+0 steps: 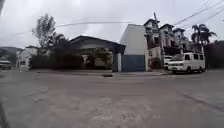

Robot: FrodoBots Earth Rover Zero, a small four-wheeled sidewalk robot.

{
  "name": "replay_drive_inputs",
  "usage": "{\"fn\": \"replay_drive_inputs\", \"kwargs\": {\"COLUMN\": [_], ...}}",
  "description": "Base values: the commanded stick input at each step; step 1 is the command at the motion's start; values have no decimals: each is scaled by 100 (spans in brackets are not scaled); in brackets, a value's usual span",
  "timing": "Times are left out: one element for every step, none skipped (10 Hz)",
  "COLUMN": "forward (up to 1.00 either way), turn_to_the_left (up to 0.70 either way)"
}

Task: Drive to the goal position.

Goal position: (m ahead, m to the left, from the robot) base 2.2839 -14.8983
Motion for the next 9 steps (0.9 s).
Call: {"fn": "replay_drive_inputs", "kwargs": {"forward": [0, 0, 0, 0, 0, 0, 0, 0, 0], "turn_to_the_left": [-70, -70, -70, -70, -70, -70, -70, -70, -70]}}
